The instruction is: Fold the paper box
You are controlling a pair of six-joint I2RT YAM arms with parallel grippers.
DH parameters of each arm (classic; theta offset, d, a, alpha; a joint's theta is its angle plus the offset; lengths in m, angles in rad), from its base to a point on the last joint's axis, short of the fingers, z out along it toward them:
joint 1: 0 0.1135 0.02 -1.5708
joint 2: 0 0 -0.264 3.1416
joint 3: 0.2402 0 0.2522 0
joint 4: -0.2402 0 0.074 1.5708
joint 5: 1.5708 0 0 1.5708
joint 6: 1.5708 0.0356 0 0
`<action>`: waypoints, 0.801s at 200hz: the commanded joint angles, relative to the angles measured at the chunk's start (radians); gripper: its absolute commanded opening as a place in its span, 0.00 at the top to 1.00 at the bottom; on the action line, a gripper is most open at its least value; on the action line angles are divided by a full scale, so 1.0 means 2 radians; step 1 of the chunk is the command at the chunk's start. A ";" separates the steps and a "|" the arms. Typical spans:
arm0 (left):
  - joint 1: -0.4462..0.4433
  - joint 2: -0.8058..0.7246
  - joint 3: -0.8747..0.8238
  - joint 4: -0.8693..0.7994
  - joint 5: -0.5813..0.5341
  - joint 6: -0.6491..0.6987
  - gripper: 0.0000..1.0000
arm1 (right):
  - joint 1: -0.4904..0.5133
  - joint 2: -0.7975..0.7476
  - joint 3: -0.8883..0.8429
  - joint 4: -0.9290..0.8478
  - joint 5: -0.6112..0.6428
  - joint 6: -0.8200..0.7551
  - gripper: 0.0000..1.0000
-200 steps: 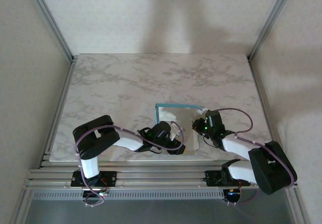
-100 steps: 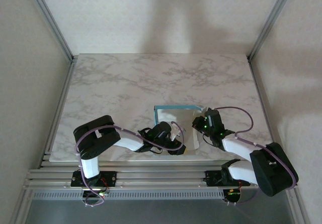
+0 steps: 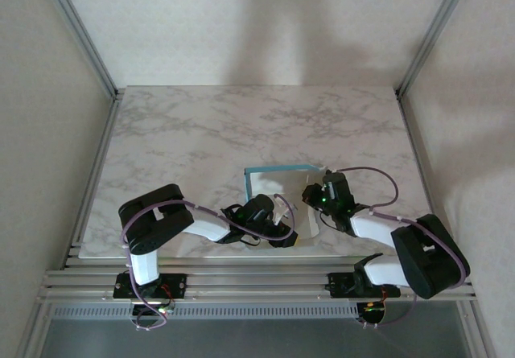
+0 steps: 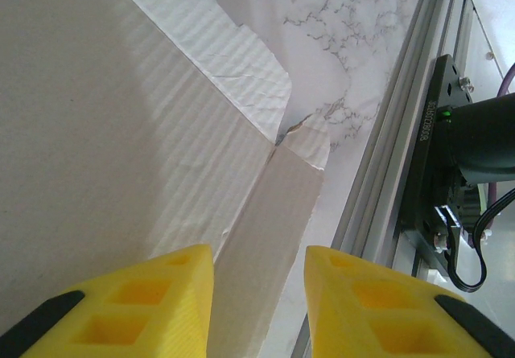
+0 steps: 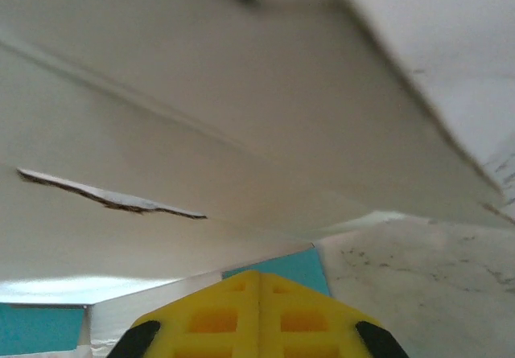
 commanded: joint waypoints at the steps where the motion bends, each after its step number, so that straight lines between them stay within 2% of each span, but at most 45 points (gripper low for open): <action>1: -0.005 0.010 0.005 0.001 -0.005 -0.003 0.64 | 0.008 0.017 0.014 -0.005 -0.002 -0.011 1.00; 78: -0.005 0.012 0.007 -0.002 -0.006 -0.001 0.64 | 0.016 0.028 0.024 -0.046 0.022 -0.011 1.00; 136: -0.003 0.011 -0.001 0.011 -0.014 -0.010 0.65 | 0.008 -0.091 0.045 -0.170 0.030 -0.072 1.00; 160: -0.002 0.013 -0.004 0.019 -0.017 -0.015 0.65 | -0.012 -0.152 0.063 -0.246 0.009 -0.099 0.95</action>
